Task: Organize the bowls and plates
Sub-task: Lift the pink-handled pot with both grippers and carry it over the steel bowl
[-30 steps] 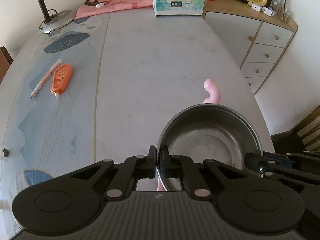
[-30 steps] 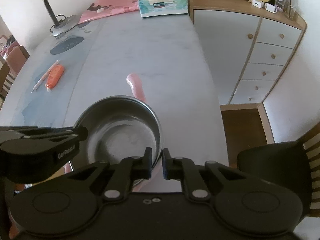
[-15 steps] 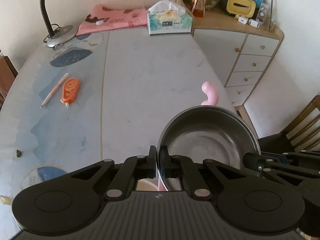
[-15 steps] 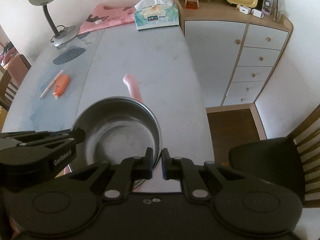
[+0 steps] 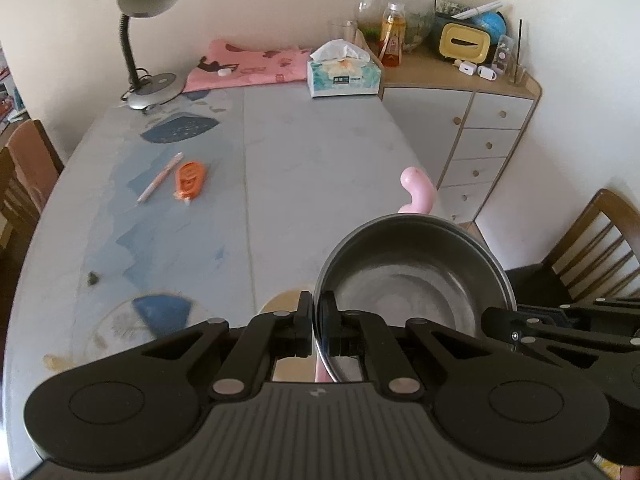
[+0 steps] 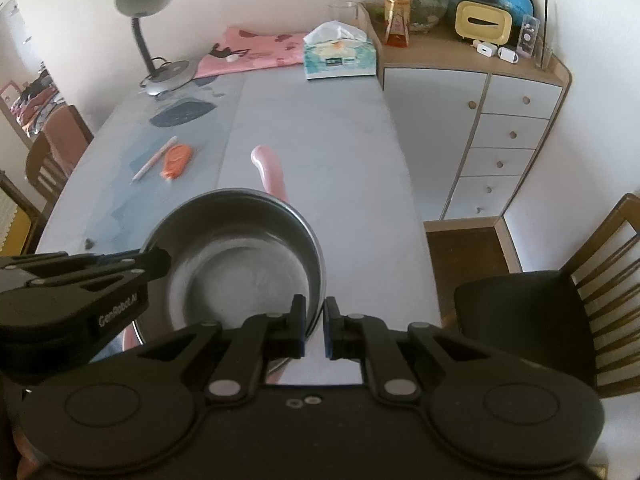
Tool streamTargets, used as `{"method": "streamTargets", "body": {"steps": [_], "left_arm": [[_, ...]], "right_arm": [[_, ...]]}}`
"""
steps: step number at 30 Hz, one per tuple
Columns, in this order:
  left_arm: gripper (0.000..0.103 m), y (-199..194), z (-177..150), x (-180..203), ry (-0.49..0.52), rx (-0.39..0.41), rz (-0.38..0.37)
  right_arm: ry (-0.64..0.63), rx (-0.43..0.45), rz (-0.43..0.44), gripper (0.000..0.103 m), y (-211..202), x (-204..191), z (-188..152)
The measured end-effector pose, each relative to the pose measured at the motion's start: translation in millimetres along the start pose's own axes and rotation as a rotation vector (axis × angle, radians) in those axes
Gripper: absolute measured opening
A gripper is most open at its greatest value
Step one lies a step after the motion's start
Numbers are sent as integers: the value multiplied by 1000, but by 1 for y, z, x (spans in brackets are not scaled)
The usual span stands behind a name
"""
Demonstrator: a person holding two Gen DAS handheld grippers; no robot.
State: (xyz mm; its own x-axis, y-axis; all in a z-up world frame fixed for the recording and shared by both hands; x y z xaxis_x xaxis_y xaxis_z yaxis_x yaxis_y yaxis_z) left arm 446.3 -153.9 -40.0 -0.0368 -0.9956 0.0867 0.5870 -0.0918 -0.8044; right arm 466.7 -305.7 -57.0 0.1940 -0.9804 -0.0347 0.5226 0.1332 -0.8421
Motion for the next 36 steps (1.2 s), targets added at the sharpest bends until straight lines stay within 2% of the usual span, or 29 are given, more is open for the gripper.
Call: {"method": "streamTargets", "body": {"steps": [10,17,25,36], "left_arm": [[3,-74,-64,-43,-27,12,43],[3,-109,-111,-77,-58,-2,60],[3,-133,-166,-111,-98,-24,77],[3,-145,-232,-146,-141,-57,106]], "right_arm": [[-39,15,31,9,-53,-62,-57],[-65,10,61,9,-76,-101,-96],[-93,-18,88,9,-85,-141,-138],[-141,-64,118,9,-81,-185,-189]]}}
Point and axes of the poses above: each gripper's, at about its wrist camera, not at the fingertips, and y roughly the way its jaws point, x to its right, z to its top, the point moved 4 cm from there along y, roughly the way its jaws point, and after that the axes turned 6 degrees about -z, right-handed, at the moved point
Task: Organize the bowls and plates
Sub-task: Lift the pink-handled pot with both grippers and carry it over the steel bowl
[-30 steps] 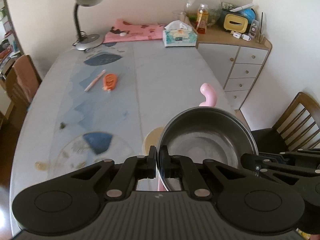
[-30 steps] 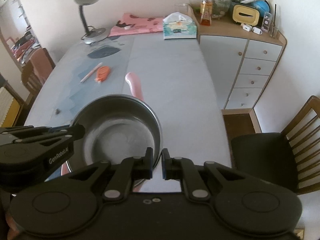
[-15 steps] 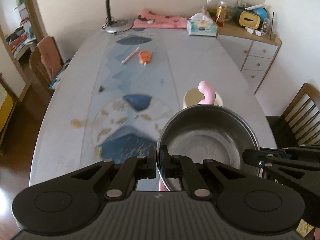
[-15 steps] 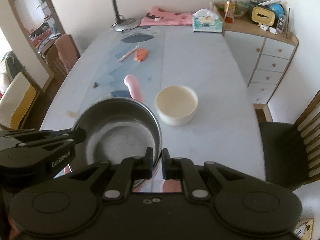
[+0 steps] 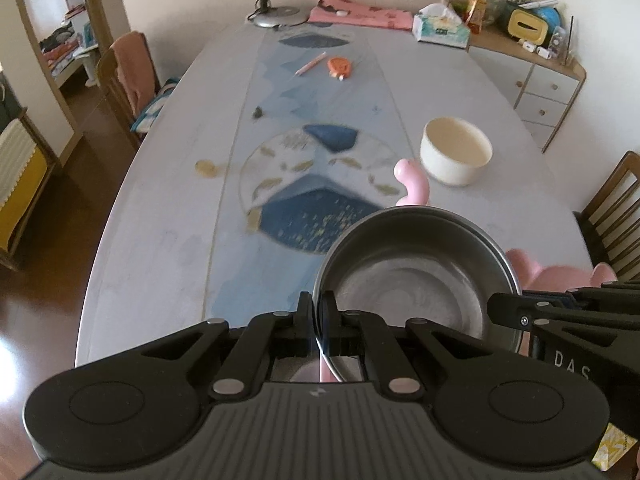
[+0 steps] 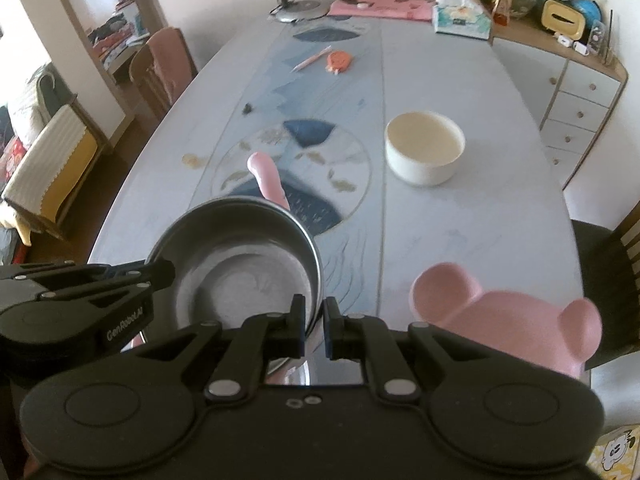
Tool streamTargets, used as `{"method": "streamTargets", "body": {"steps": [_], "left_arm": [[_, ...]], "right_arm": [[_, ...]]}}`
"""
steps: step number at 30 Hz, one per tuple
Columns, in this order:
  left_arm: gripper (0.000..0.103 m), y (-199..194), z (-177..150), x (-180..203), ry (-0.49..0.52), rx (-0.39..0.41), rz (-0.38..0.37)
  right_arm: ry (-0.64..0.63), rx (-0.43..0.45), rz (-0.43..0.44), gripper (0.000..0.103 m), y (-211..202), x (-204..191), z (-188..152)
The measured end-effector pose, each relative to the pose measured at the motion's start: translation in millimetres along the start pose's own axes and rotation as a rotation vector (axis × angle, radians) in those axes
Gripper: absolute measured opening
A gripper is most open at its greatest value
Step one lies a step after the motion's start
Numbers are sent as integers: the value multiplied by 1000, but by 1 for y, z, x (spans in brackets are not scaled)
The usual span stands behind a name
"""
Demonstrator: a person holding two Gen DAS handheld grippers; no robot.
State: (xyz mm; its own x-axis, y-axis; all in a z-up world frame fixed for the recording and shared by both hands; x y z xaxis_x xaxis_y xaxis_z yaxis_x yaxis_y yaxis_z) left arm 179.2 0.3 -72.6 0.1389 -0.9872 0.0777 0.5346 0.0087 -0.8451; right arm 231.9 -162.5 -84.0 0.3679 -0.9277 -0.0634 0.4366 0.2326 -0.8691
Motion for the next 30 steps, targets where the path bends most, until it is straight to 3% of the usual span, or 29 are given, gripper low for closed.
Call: {"method": "streamTargets", "body": {"steps": [12,30], "left_arm": [[3,12,-49,-17,-14,-59,36],[4,35,-75,-25,-1,-114,53]], "right_arm": [[-17,-87,23,9,24,-25,-50],[-32,-167,36,9,50,-35,-82]]}}
Point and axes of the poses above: each gripper's, at about its wrist camera, not at the fingertips, and y roughly the way its jaws point, x to its right, z to its top, the point moved 4 cm from there along y, roughly the way its jaws point, and after that the axes turned 6 degrees about -z, right-handed, at the moved point
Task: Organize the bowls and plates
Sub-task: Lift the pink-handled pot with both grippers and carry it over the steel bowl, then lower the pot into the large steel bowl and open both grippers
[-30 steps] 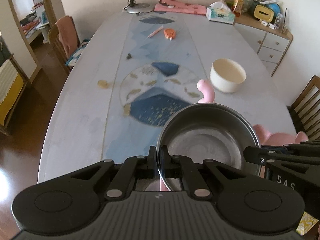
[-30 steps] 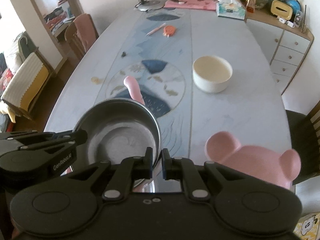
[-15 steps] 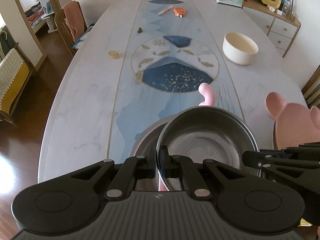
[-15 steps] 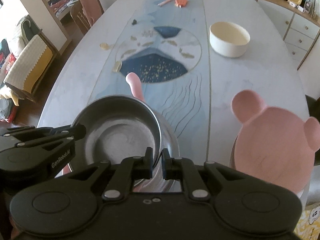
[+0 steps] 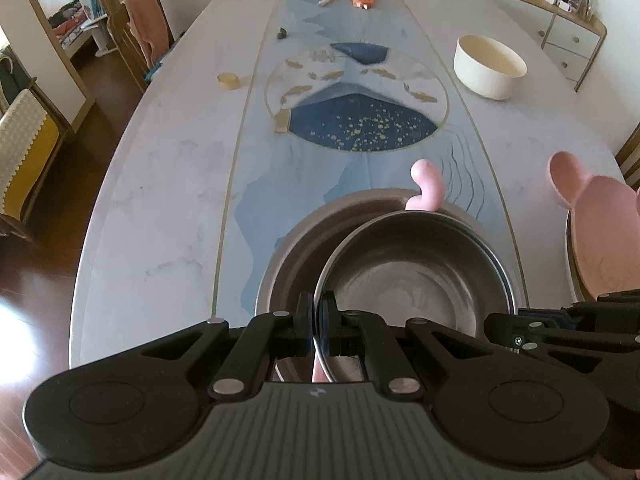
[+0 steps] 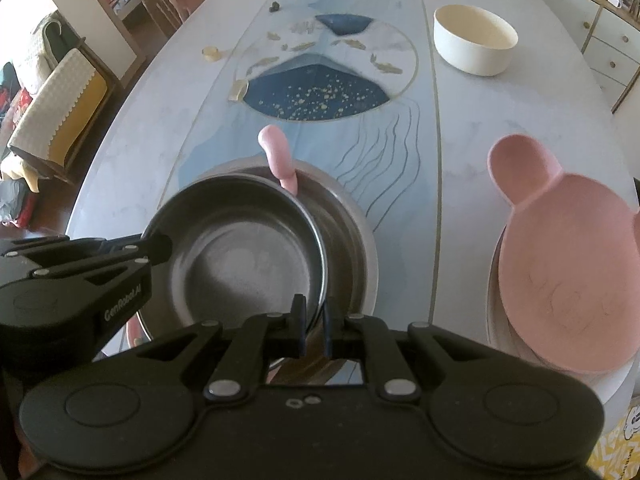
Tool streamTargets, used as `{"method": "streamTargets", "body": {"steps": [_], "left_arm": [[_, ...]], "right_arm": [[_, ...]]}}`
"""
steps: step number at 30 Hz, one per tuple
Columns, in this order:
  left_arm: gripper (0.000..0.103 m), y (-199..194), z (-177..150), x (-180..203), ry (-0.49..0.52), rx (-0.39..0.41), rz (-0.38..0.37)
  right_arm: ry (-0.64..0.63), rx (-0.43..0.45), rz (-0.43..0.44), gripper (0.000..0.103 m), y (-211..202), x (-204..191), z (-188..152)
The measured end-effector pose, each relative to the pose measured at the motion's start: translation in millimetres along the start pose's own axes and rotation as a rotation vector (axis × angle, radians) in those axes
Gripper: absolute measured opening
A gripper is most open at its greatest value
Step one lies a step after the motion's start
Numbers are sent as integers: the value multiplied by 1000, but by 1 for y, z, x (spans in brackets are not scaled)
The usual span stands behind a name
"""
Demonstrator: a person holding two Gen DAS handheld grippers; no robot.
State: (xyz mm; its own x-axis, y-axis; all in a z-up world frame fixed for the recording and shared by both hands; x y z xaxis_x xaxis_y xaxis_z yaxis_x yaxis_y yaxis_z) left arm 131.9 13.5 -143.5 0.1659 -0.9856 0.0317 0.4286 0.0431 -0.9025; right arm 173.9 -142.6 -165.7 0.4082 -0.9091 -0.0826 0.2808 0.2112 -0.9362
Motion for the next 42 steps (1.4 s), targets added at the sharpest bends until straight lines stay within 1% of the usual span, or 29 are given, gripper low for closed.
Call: {"method": "streamTargets", "body": {"steps": [5,13,17,21,27,29,31,34,42], "left_arm": [[3,7,-2,-1,-1,-13,4],[4,10,-3,-3,16,-9,17],[4,12,-2,-5,9,-22,13],[4,16,0,-10,-9,-39,-7],[4,14,-2,-13,-20,-33,-39],[5,12,-1,-14,-25,-31,-55],[5,10,-1,-14,-20,-29,-61],[12,5,0,-14,2,-11,-54],[12,-14,9,-9,40,38,-76]], "right_arm": [[5,-14,4,9,6,0,-2],[-5,-16,12,10,6,-3,-2],[0,-21,20,11,6,-2,-1],[0,-18,34,17,4,-3,0],[4,-20,38,21,3,-3,0],[8,-20,42,24,1,-3,0],[12,-15,44,29,-1,-2,1],[11,-3,45,32,-7,-1,2],[12,35,57,37,-27,4,8]]}}
Point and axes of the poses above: each gripper's, at about its wrist camera, not at the fingertips, and y roughly the way its jaws point, x to its right, z to its top, the point moved 4 cm from there along y, roughly the way its jaws point, and after that the axes turned 6 degrees about -z, right-handed, at the moved point
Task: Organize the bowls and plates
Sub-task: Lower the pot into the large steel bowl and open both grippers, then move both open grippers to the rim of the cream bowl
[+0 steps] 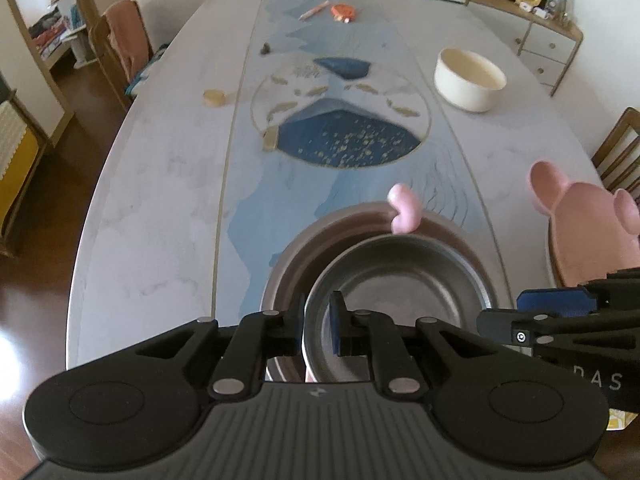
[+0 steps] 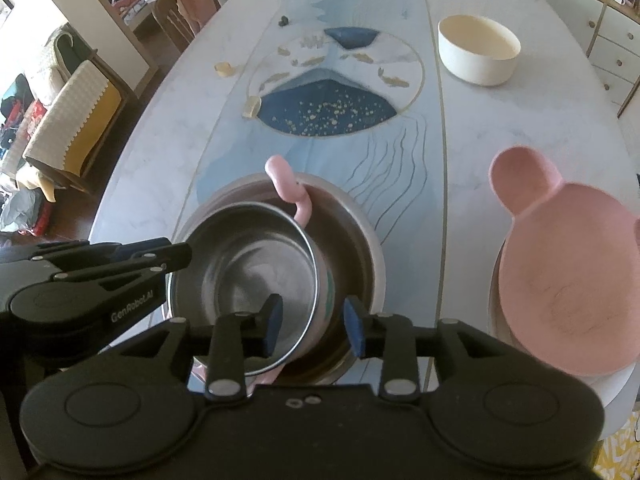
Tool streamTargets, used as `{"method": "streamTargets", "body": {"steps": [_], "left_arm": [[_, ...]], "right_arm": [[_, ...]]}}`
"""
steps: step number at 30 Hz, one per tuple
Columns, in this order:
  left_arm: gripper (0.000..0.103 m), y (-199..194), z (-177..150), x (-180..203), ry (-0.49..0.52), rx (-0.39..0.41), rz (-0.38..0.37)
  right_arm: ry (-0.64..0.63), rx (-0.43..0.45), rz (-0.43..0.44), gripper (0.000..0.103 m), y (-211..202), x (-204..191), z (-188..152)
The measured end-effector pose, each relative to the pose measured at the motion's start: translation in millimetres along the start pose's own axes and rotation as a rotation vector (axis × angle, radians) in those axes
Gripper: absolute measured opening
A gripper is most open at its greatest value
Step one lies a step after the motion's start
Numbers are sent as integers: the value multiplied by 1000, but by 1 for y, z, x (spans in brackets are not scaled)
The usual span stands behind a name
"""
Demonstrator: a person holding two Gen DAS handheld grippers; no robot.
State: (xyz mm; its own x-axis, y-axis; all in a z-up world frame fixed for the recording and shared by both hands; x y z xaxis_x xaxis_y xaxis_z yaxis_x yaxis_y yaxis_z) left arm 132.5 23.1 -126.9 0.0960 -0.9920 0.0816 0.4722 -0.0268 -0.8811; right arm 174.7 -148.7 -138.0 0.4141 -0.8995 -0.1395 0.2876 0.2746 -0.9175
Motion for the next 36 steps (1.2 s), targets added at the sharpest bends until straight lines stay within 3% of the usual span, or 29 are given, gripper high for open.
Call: {"method": "streamTargets", "body": {"steps": [14,19,24,28,36], "left_arm": [[15,-41,31,27,72,114,-60],[61,-53,45,38,80,173,-61],[63,-59,67,54,96,215,-68],[75,-59,91,67,97,251,-79],[78,-39,145,100,94,287,-94]], "right_arm": [[6,128,20,51,-56,18,20],[19,186,9,60,-73,36,33],[30,235,-15,68,-86,59,48],[51,264,-40,75,-92,85,66],[72,307,-86,92,-88,139,110]]}}
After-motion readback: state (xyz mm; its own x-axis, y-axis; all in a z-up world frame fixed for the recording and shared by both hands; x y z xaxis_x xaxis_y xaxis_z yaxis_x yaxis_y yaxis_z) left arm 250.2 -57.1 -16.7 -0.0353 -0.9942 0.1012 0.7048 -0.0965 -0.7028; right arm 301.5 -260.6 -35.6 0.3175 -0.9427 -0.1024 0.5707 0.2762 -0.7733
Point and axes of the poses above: each gripper's, at about its wrist camera, not at the fingertips, and y roughly the way its jaws point, x to its right, z to its top, the point moved 4 cm from there along y, roughly the way its jaws point, and after that the axes turned 6 degrees about -z, right-handed, at the moved point
